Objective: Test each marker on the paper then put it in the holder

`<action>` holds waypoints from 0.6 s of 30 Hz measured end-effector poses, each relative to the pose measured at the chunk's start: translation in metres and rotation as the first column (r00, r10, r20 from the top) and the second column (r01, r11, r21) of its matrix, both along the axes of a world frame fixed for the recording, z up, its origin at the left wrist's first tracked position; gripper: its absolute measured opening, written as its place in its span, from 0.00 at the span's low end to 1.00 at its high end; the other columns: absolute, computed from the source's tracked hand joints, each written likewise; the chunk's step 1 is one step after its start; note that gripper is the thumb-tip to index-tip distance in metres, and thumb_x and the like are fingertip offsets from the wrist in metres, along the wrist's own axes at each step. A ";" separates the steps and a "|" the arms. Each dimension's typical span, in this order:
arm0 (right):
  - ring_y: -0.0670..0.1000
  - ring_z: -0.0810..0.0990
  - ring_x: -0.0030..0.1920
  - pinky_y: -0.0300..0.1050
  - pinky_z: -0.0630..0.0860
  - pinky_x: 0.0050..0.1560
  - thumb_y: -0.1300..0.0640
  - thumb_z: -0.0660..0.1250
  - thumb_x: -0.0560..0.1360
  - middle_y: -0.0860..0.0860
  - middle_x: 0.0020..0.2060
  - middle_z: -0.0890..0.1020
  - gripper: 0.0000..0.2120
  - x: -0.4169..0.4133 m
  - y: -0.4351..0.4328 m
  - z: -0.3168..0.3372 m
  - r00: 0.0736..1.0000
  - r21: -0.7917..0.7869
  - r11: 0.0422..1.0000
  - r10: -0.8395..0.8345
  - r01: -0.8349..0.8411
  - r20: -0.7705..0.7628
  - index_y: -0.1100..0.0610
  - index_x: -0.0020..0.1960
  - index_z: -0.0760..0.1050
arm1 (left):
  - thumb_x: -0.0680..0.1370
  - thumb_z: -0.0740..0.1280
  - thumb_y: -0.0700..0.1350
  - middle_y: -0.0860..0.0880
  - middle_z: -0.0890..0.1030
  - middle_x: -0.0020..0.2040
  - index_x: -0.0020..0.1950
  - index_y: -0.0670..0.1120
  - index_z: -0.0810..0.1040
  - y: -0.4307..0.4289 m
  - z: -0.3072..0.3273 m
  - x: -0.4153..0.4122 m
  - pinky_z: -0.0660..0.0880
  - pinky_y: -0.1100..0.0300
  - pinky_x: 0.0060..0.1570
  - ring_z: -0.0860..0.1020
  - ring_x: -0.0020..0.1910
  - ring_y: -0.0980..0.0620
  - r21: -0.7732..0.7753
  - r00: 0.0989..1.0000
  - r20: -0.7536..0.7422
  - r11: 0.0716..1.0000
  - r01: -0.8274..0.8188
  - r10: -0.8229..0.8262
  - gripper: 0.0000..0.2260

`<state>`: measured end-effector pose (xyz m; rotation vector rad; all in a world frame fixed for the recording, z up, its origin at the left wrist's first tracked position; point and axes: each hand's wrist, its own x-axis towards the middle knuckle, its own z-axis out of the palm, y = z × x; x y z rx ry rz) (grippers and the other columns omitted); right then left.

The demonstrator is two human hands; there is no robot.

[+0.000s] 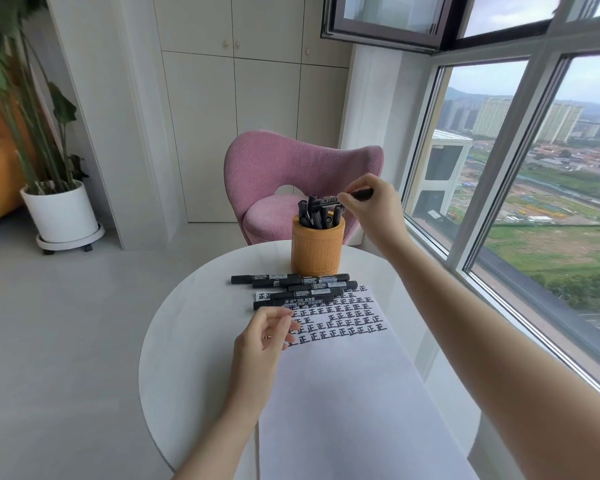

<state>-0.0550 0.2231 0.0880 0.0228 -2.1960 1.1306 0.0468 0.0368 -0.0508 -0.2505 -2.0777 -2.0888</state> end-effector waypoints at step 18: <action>0.54 0.74 0.40 0.45 0.65 0.37 0.53 0.64 0.78 0.52 0.40 0.77 0.10 -0.043 -0.033 0.010 0.995 0.139 0.989 -0.067 0.056 0.077 0.61 0.46 0.74 | 0.78 0.64 0.40 0.52 0.83 0.39 0.46 0.48 0.77 0.000 0.001 0.001 0.75 0.65 0.40 0.78 0.35 0.57 0.003 1.000 0.015 1.000 0.001 -0.001 0.04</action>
